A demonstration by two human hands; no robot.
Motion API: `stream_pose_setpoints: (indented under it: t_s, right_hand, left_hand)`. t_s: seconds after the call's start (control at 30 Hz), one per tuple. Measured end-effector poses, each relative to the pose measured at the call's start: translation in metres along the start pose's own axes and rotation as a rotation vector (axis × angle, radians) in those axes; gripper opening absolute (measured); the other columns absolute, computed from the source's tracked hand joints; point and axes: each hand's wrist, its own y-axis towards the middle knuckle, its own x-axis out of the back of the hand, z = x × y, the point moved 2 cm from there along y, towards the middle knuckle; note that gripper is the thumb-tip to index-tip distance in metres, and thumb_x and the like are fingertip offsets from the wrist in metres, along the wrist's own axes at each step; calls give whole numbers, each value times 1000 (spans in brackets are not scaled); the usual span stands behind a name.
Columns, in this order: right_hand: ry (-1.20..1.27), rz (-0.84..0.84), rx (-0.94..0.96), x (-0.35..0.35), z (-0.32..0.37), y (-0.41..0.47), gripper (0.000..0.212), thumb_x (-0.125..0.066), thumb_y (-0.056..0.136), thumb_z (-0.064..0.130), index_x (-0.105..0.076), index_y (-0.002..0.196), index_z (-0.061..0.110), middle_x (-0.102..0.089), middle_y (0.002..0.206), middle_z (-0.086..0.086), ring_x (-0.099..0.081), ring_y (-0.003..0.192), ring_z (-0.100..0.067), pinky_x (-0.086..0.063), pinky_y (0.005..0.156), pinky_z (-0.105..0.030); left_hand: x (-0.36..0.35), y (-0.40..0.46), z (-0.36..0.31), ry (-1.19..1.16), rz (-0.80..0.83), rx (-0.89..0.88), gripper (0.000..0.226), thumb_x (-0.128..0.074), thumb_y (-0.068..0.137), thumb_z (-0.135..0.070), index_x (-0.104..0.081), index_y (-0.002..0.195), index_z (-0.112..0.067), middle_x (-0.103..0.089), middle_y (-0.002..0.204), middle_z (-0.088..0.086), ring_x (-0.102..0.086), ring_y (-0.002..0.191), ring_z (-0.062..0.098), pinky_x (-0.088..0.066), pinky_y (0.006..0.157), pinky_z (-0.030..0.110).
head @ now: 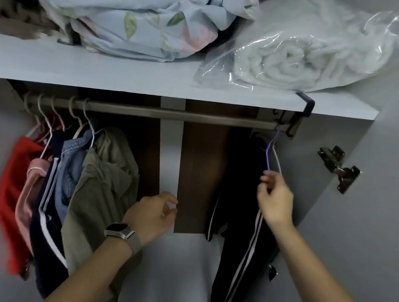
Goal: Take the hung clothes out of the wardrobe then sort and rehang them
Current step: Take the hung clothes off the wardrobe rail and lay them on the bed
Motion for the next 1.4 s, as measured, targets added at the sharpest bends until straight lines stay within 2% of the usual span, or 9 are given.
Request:
stream_pose_setpoints:
  t_s: [0.23,0.37,0.53,0.67,0.8,0.97,1.1,1.23,1.4]
  right_hand:
    - [-358,333,-297,-39,-33,74,52,-59,92,18,-38,129,-10,-53,126,-29,-52,117,-41,-42,92,-38]
    - [38,156,-396,-72,-17,79,38,-58,94,30,-60,115,-1,-64,112,-24,-59,109,-38,-43,91,-37]
    - [494,181,-465,-114,35,47,18,-63,90,25,-67,87,7,-70,86,-9,-67,82,-21,-50,82,-30]
    - [595,281,-415,-125,62,10,13,-62,88,10,-67,89,-2,-70,82,-15,-67,76,-25,-52,72,-30]
    - [492,373,-374,-132,60,-12,11,-64,85,8,-69,84,-2,-71,83,-23,-69,76,-30,-54,76,-38]
    - [419,387,-352,-128,51,-22,17,-64,85,10,-65,84,-7,-70,82,-25,-70,77,-34,-56,76,-43]
    - [493,381,-350,-124,50,-28,15,-62,88,5,-66,75,-1,-71,67,-8,-69,64,-16,-50,57,-19]
    - [564,378,-334,-123,50,-40,23,-65,88,10,-60,68,-1,-63,61,-2,-62,60,-12,-46,56,-15]
    - [536,413,-294,-103,40,-69,17,-66,87,10,-64,81,-6,-67,72,-12,-65,69,-19,-50,66,-24]
  left_hand:
    - [26,35,60,-21,-63,71,24,-52,92,-26,-58,115,-24,-66,93,-9,-62,81,8,-50,69,24]
    - [45,50,108,13,-253,114,28,-56,88,-18,-61,116,-16,-65,109,2,-60,98,16,-43,80,21]
    - [67,66,153,115,-526,284,51,-64,80,-10,-50,126,3,-55,116,25,-54,105,40,-48,84,43]
    - [54,88,185,-11,-277,432,61,-47,90,-35,-32,135,2,-55,120,25,-57,104,39,-46,83,38]
    - [55,126,194,-162,-163,564,47,-58,89,-14,-42,129,3,-56,122,24,-54,111,38,-43,90,36]
    - [55,149,190,-430,-279,401,27,-43,95,-3,-53,117,10,-57,118,24,-53,113,38,-39,98,33]
    - [57,133,144,-610,-386,190,26,-37,98,-5,-56,112,6,-60,110,13,-55,101,20,-39,92,18]
    - [46,107,90,-761,-250,36,20,-36,100,-12,-54,107,-12,-60,98,-7,-57,87,-9,-38,81,1]
    - [-2,87,67,-820,27,24,39,-38,96,-38,-48,127,-16,-58,119,-5,-53,115,5,-38,102,18]
